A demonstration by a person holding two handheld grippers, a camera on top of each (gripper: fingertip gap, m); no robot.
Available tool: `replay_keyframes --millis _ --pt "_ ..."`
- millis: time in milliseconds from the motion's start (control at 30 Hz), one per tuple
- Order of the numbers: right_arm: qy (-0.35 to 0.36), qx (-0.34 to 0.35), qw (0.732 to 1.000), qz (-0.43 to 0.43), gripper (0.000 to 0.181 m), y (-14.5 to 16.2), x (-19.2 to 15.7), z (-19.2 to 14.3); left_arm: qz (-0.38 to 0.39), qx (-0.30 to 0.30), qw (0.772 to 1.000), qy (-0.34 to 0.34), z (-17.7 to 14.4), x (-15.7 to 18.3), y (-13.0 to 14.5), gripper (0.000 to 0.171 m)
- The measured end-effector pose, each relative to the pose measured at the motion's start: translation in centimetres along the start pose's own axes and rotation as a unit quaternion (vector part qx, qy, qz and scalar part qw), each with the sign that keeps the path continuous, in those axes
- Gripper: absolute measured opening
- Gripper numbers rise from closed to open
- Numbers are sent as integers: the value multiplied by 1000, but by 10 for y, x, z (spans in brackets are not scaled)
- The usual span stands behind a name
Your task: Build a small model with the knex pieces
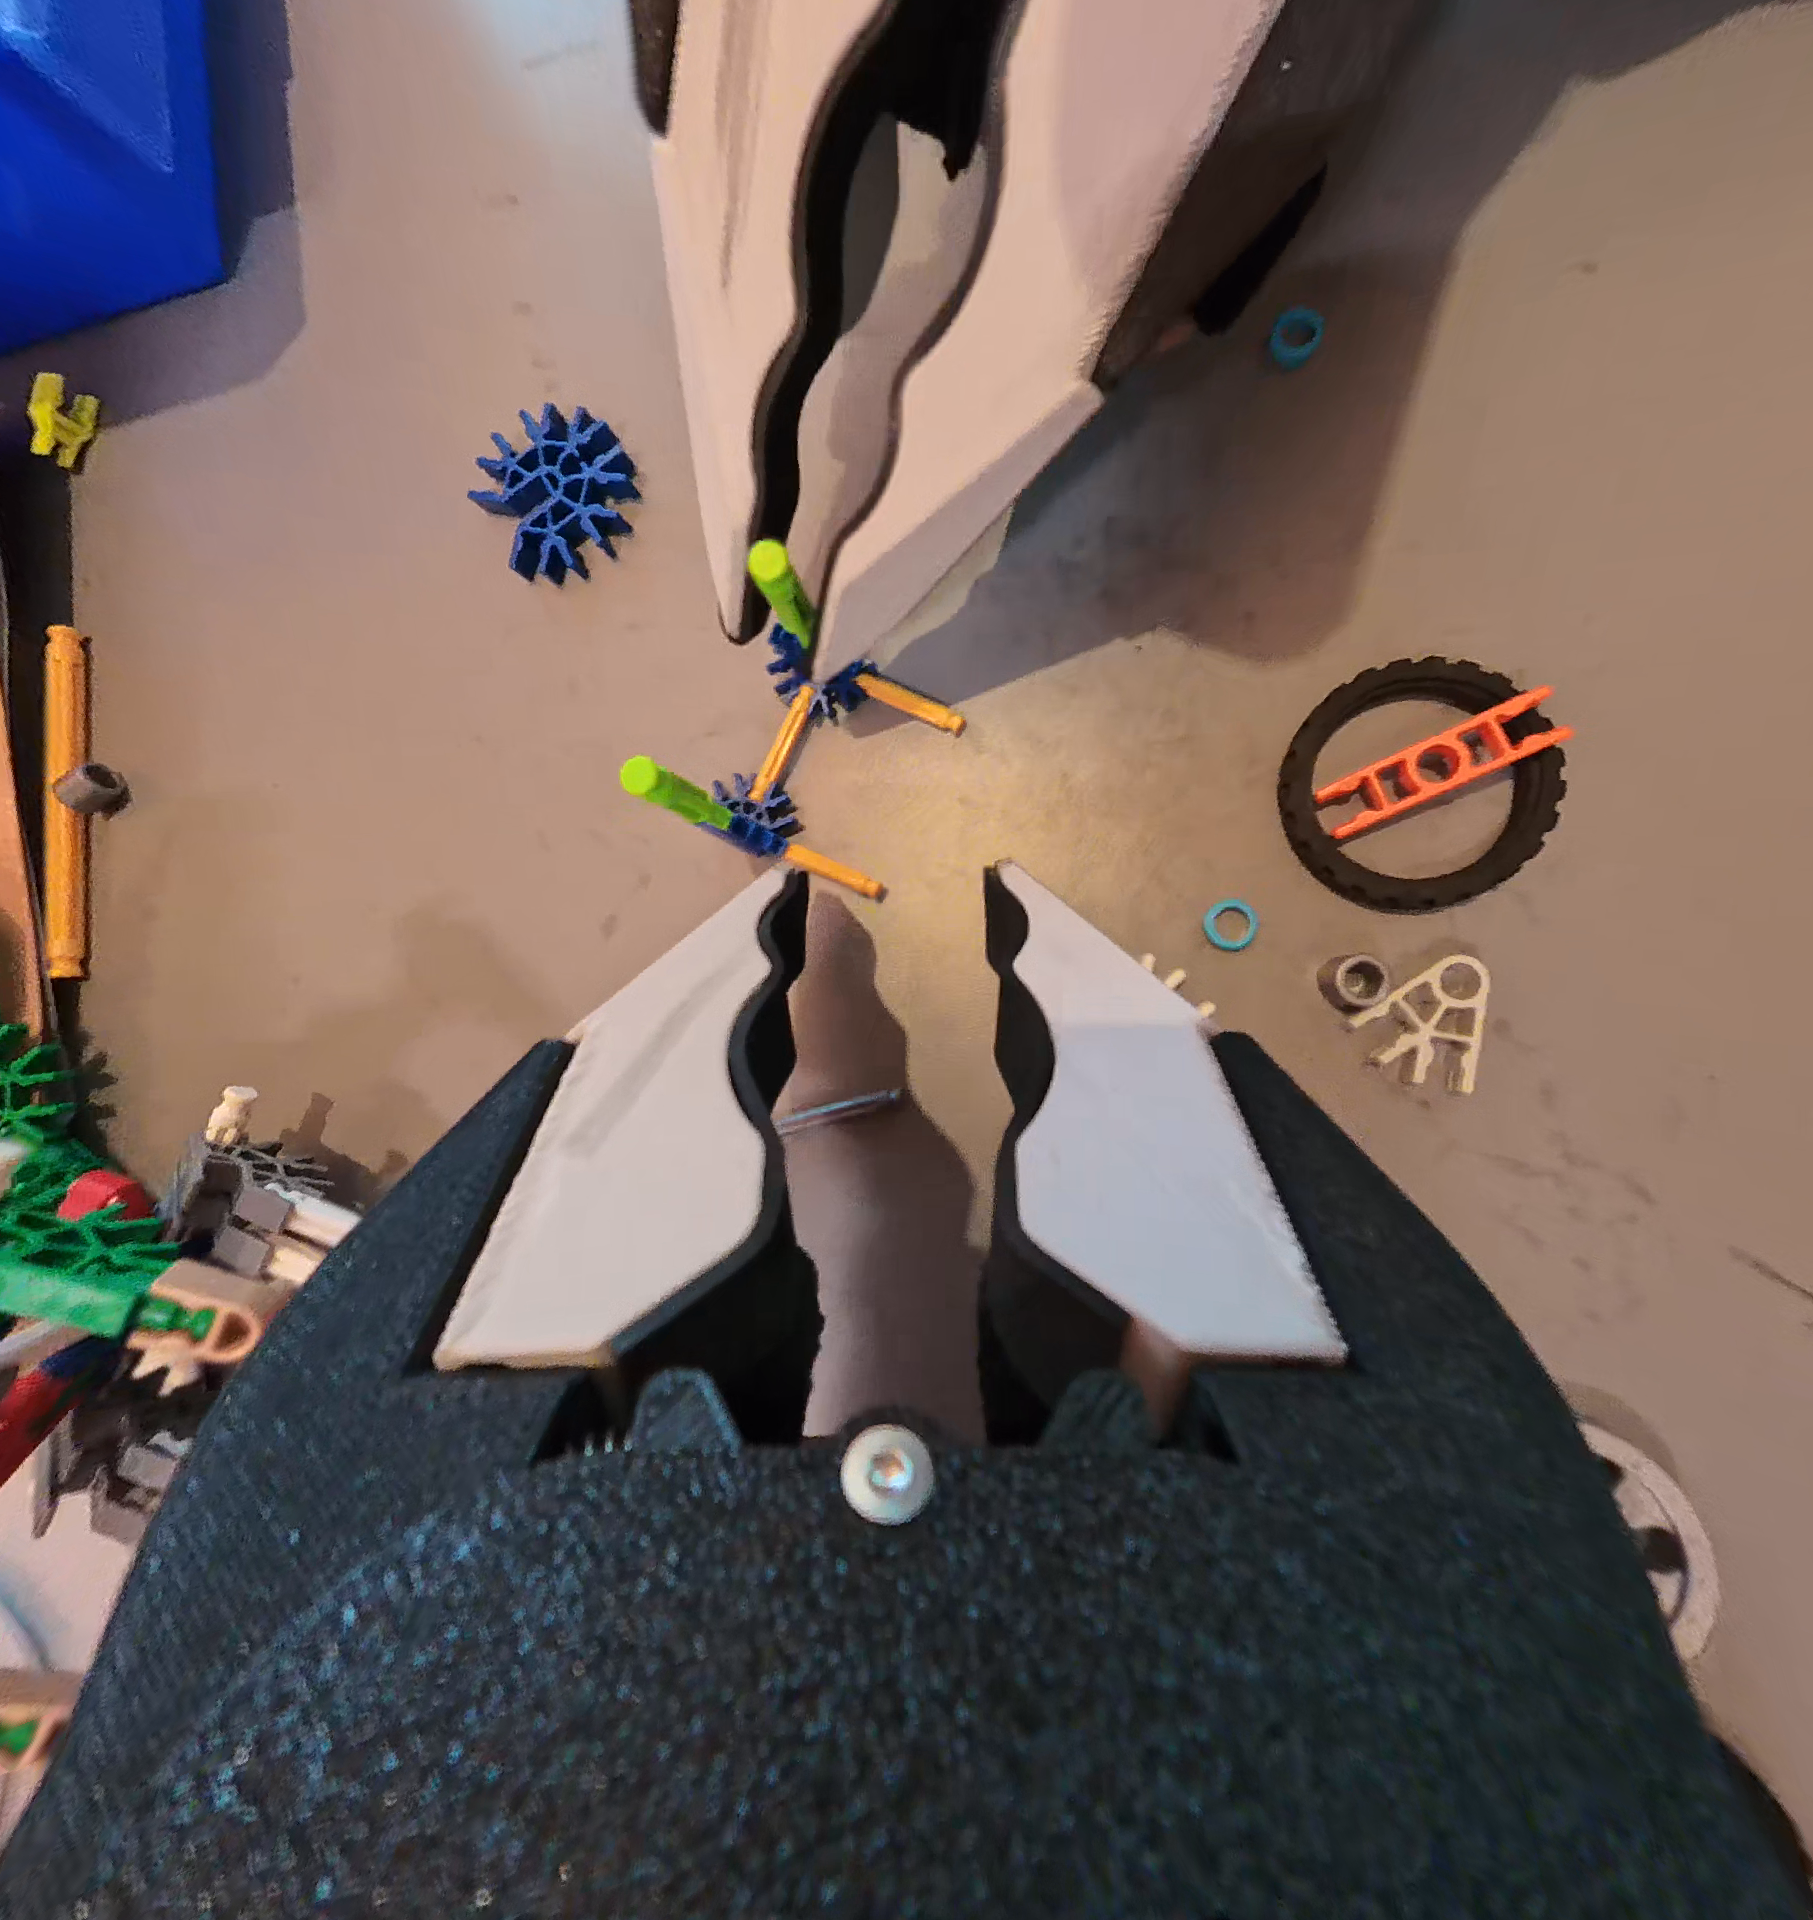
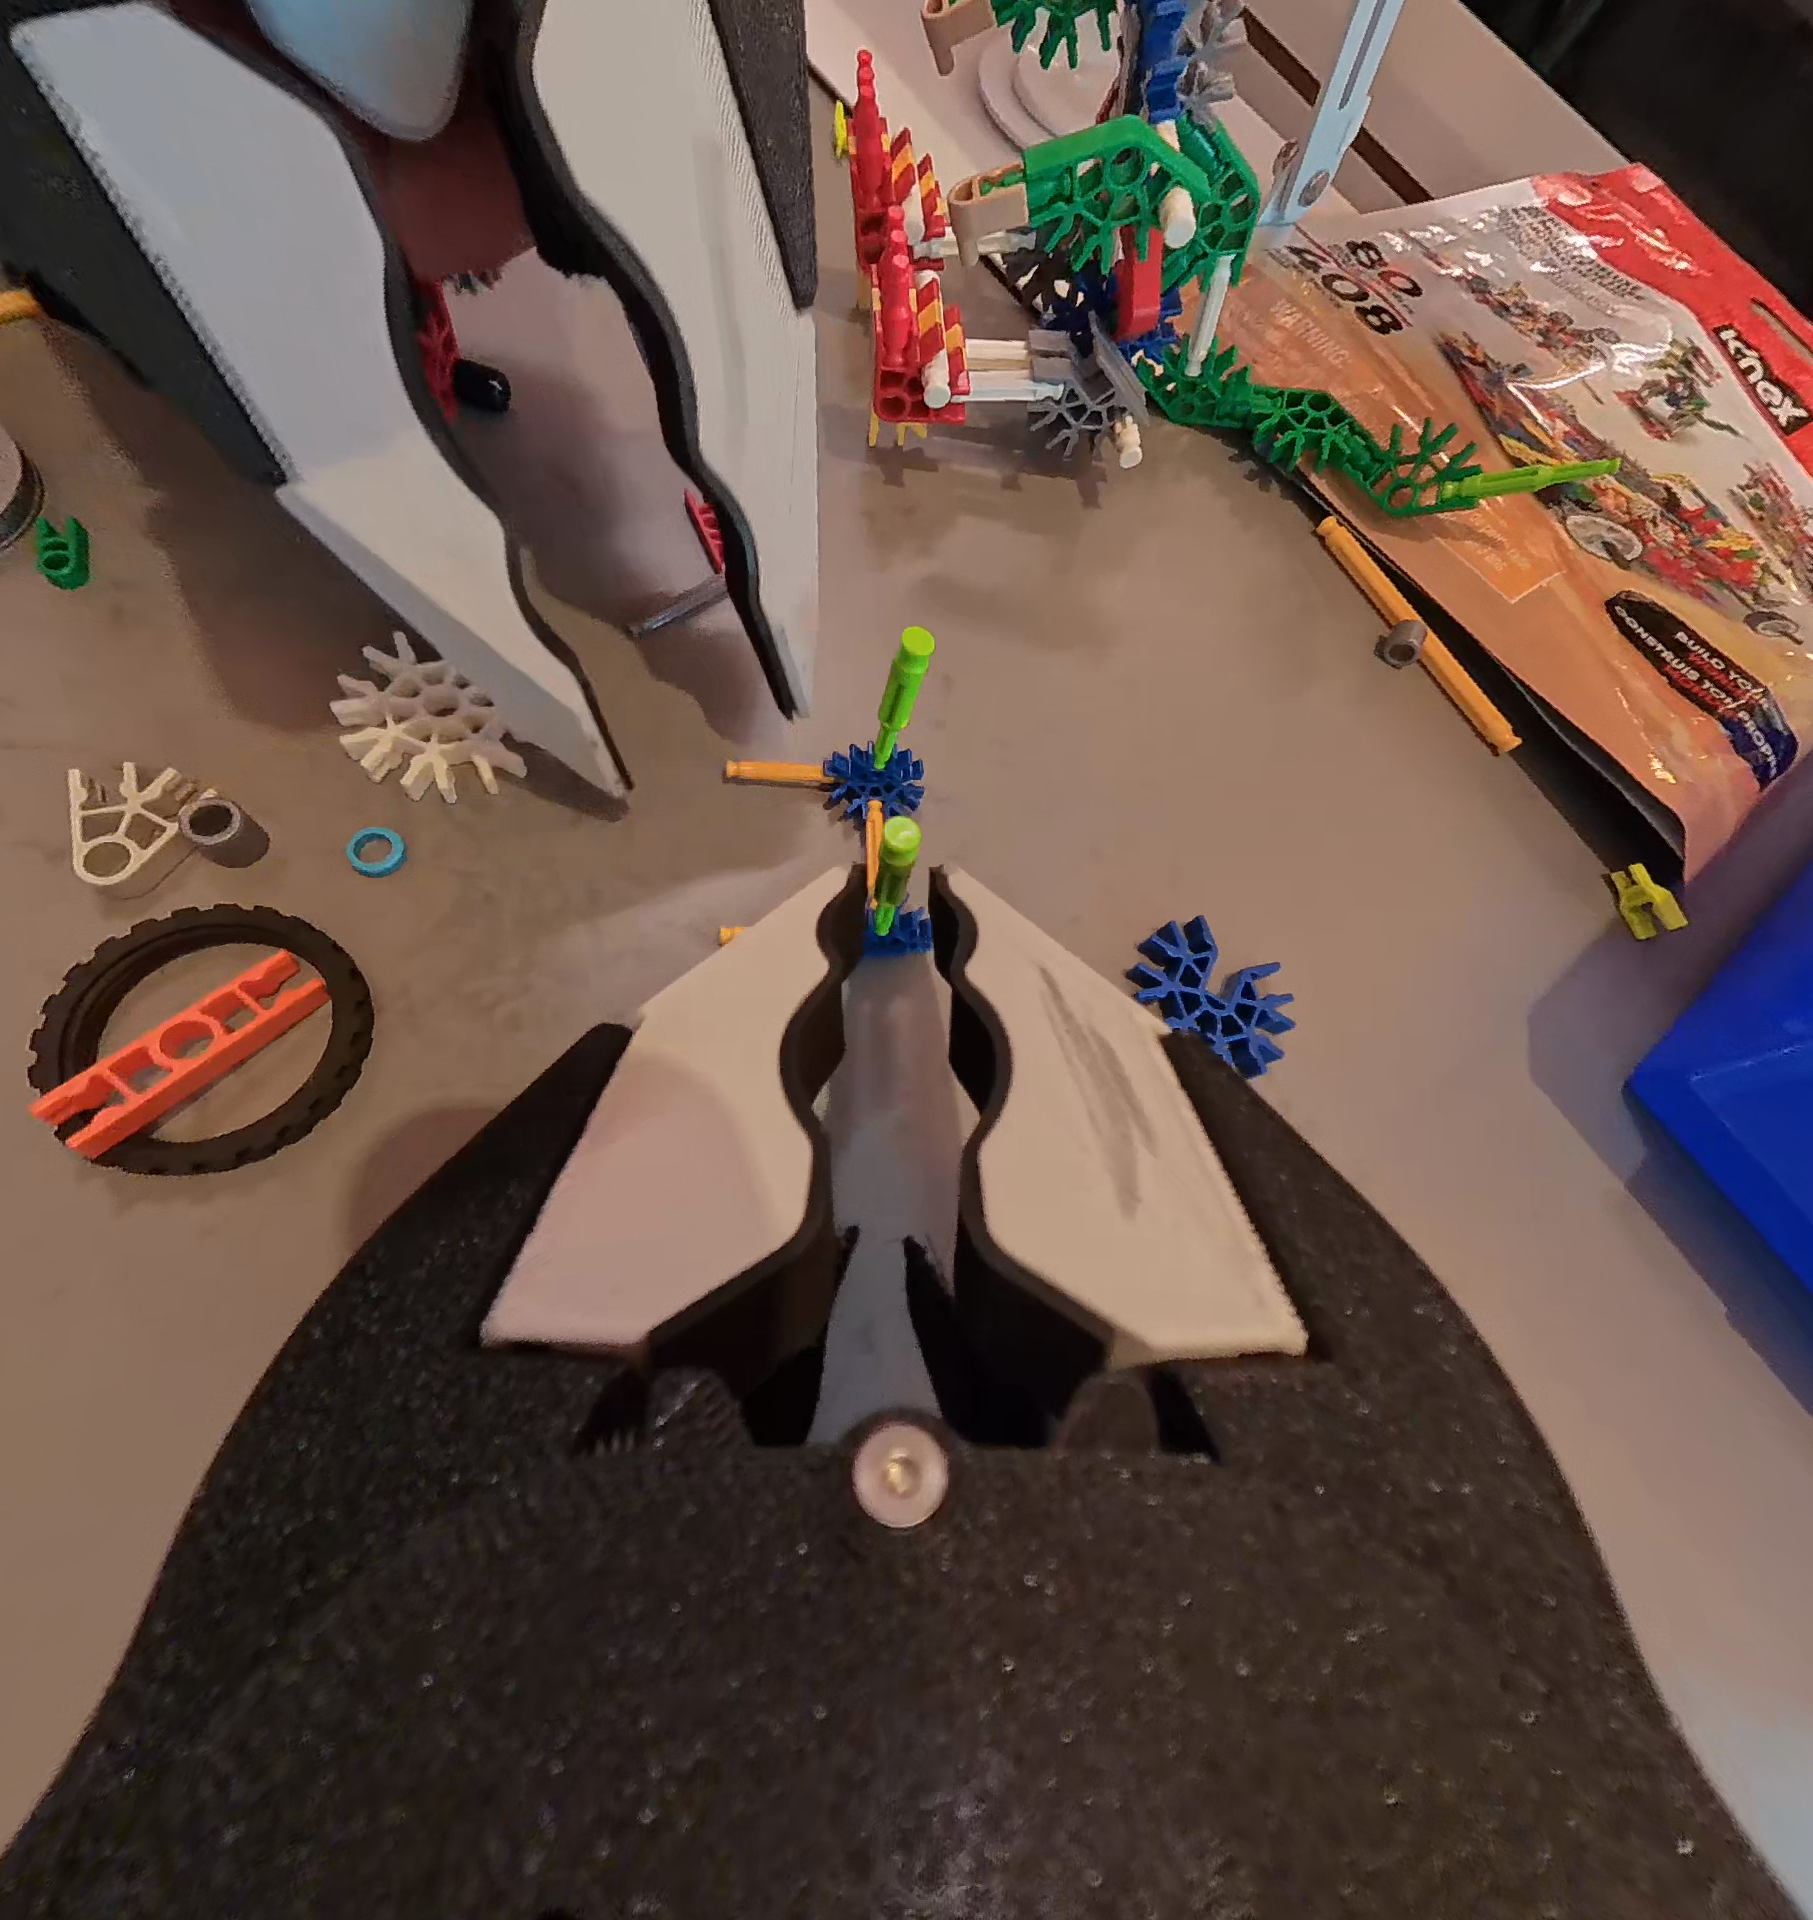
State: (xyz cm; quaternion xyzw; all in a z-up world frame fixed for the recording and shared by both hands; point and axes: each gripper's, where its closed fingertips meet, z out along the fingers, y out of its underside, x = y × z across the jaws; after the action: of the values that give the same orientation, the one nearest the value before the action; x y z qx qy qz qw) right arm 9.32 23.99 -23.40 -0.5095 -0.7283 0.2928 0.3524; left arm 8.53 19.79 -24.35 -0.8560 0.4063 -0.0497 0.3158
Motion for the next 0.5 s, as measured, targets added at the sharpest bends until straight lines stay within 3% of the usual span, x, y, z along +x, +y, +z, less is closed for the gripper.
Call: replay_keyframes --millis 500 --pt "-1 1 1000 15 11 2 2 -4 -19 25 998 -62 -11 -39 1 28"
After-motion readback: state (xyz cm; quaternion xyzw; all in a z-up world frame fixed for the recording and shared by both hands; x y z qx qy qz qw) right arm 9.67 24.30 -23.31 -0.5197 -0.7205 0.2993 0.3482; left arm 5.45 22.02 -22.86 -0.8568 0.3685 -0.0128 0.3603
